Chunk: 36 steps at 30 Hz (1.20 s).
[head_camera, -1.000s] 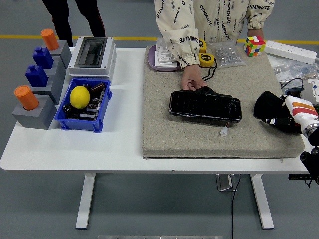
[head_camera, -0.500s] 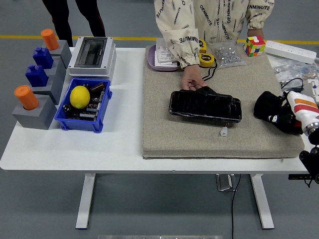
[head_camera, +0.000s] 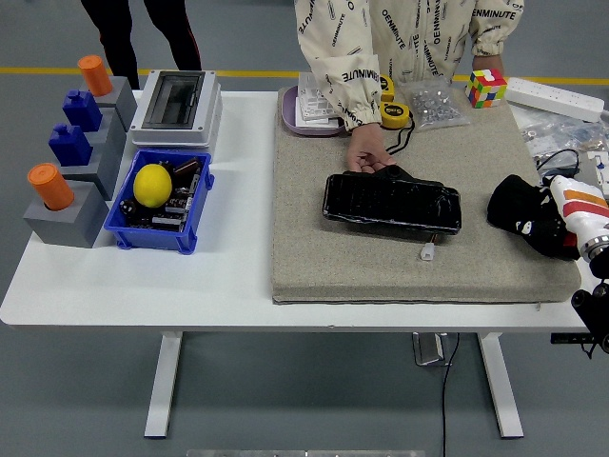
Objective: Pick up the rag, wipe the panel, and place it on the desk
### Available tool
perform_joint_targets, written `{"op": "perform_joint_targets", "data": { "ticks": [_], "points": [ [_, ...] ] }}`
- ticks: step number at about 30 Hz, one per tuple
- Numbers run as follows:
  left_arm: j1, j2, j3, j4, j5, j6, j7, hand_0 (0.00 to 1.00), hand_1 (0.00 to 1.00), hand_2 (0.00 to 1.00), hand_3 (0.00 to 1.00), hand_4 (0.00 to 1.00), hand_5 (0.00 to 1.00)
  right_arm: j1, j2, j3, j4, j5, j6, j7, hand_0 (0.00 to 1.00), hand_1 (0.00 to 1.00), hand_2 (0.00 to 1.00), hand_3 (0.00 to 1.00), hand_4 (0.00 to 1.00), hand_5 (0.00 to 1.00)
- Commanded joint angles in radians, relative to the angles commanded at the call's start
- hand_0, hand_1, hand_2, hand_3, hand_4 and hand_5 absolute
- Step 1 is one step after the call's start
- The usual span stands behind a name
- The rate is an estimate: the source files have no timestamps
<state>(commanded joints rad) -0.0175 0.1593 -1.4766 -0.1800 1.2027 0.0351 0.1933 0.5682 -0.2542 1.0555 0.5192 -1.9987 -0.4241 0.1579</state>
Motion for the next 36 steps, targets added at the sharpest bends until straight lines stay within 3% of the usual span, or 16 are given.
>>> {"op": "perform_joint_targets", "data": {
  "ticks": [17, 36],
  "points": [
    [0.004, 0.003, 0.004, 0.0, 0.001, 0.0, 0.001, 0.65, 0.696, 0.741, 0.566, 0.598, 0.474, -0.001, -0.003, 0.008, 0.006, -0.013, -0.003, -0.008, 0.306, 0.403, 0.439, 0.433, 0.998, 0.136],
    [0.002, 0.001, -0.003, 0.0, 0.003, 0.0, 0.0, 0.65, 0.695, 0.741, 0.565, 0.598, 0.474, 0.011, -0.025, 0.007, 0.06, -0.026, -0.011, -0.028, 0.299, 0.367, 0.397, 0.382, 0.998, 0.115]
  ]
}}
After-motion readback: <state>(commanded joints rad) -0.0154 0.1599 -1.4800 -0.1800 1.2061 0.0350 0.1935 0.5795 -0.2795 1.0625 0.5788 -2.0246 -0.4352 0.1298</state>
